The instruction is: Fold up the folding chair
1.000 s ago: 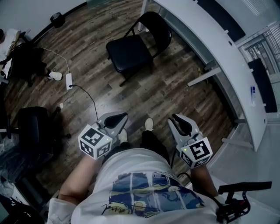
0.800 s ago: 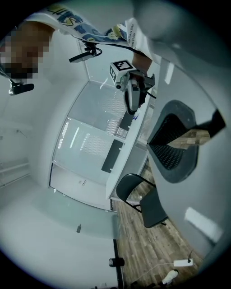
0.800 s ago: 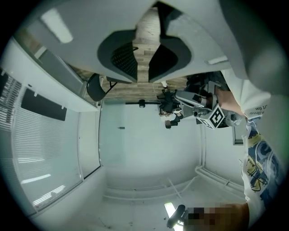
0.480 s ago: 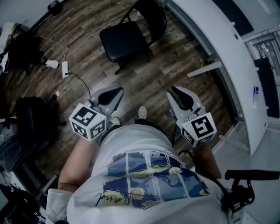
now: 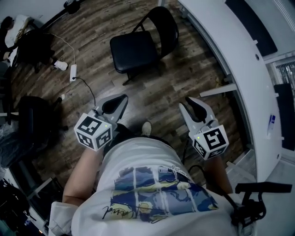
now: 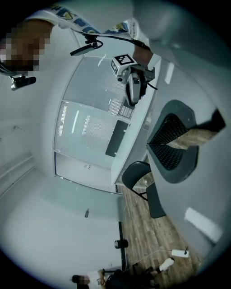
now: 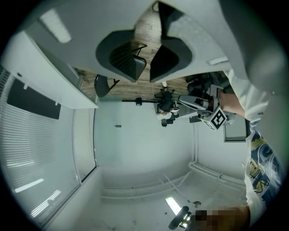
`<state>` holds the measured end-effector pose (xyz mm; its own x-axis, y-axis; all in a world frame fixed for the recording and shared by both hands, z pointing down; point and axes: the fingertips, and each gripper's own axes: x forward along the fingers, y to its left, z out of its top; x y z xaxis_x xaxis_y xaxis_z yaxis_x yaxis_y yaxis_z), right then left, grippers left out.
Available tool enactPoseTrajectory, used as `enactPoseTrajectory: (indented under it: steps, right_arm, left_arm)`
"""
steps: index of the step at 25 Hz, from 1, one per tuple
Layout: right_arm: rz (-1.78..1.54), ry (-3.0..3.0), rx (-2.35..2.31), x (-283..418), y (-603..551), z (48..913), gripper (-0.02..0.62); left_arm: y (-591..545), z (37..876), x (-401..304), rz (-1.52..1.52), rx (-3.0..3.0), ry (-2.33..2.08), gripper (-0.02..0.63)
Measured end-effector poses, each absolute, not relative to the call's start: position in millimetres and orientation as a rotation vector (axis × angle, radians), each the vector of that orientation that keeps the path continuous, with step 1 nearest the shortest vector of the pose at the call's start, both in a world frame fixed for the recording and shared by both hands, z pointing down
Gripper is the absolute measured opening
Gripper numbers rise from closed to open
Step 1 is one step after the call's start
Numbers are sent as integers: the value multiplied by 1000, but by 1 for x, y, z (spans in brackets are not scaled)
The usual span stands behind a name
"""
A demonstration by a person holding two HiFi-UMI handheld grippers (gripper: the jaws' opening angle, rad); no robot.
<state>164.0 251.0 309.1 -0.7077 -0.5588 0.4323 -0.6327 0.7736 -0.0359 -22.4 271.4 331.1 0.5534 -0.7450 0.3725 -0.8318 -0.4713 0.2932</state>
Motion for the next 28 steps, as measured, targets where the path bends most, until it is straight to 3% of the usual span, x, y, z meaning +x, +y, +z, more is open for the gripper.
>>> enactPoseTrajectory:
  steps: [15,28]
  right_arm:
    - [311,-2507,930,168,205,331,92]
    - [378,-2363,985,145,78,353,98]
  left_arm:
    - [235,358,-38,215,2267,-1281,98]
    - [104,391,-71,196,2269,-1180,101]
